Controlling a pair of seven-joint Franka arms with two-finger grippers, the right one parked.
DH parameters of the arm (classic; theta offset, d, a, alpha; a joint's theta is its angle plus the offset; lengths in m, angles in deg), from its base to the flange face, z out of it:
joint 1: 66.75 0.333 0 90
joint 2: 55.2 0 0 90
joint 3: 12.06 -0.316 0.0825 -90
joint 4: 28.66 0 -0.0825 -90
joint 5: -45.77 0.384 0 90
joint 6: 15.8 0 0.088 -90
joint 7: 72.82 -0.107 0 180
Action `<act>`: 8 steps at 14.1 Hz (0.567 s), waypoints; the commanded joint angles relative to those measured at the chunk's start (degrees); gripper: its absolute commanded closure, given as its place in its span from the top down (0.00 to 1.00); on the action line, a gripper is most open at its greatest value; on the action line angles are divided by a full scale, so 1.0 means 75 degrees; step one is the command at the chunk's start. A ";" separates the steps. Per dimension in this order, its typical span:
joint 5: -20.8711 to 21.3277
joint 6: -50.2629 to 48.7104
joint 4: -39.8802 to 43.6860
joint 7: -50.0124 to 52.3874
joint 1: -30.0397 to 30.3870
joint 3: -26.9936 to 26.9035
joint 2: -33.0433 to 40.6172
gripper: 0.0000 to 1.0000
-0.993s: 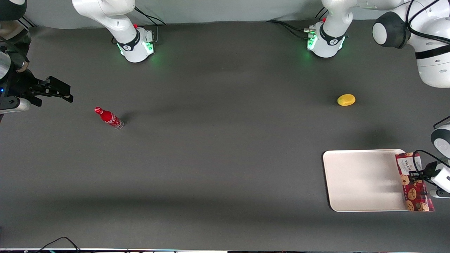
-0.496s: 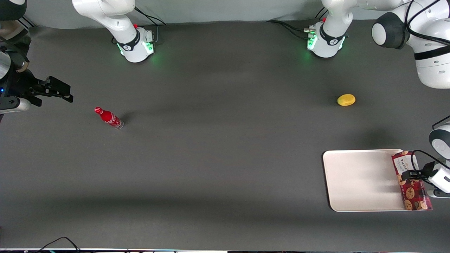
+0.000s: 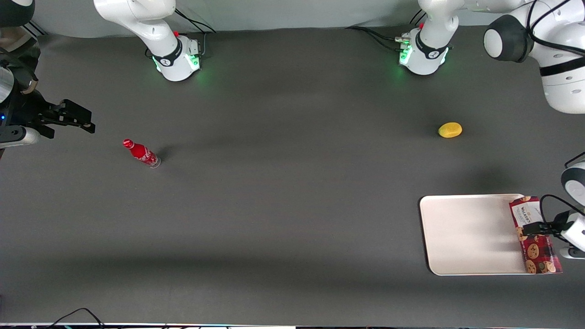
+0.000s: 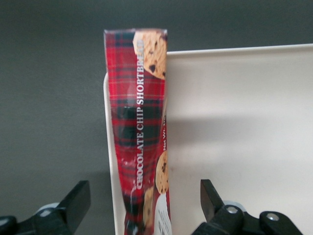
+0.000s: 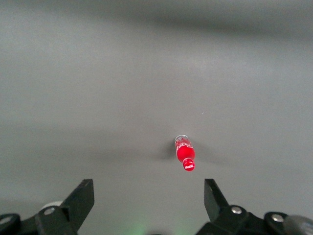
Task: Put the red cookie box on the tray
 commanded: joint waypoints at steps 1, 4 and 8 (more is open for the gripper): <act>0.0126 -0.1129 0.0148 0.0028 -0.0086 -0.0277 0.0847 1.00; 0.1373 -0.2054 0.0126 0.1814 -0.0132 -0.0162 0.2006 1.00; 0.2834 -0.4001 -0.0375 0.2981 -0.0156 0.1138 0.3763 1.00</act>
